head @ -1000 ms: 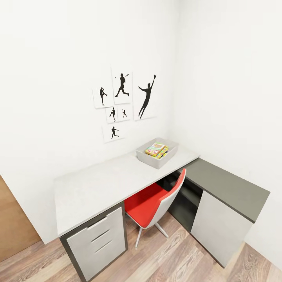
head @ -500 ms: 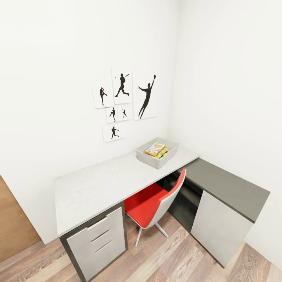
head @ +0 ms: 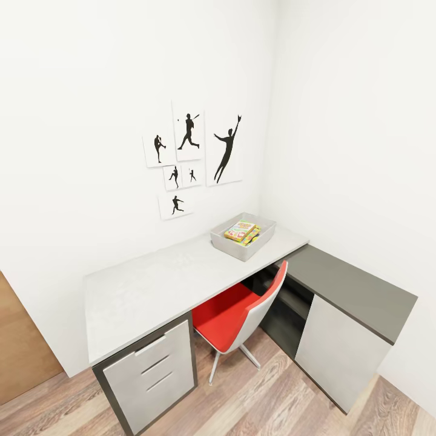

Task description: Put all the toys in the child's room - the three board games (two on the bed and one on the table), the two jigsaw puzzles on the table, and the tennis ball on the table - inside the toy box on the table in the child's room.

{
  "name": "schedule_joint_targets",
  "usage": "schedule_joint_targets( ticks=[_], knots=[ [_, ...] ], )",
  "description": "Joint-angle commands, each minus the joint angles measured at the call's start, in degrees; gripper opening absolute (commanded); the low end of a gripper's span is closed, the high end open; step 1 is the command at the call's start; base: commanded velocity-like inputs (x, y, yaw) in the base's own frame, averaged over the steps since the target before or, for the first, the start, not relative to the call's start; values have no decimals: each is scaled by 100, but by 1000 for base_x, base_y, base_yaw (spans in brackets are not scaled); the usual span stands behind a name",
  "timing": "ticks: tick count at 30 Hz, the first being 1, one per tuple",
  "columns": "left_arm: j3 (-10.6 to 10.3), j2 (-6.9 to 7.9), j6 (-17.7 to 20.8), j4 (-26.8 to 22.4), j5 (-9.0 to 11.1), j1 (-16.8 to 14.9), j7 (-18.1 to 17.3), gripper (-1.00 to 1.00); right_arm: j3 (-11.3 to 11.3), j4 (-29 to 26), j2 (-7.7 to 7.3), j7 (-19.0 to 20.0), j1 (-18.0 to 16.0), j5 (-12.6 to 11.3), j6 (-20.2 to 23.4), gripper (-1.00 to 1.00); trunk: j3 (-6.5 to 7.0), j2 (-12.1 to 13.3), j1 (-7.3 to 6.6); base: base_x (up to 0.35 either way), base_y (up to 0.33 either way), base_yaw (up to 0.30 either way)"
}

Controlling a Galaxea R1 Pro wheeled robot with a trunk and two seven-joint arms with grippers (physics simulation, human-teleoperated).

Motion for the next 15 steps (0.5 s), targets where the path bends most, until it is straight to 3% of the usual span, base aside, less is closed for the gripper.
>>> schedule_joint_targets(
  ticks=[1,15],
  knots=[
    [42,-4,39,-16,-23,-4,-24,100,-42,-9,6,16,-3,55,23,100,-11,-11,3,0,0,0],
    [42,-4,38,-16,-23,-4,-24,100,-42,-9,20,16,-3,57,23,100,-11,-11,3,0,0,0]
  ],
)
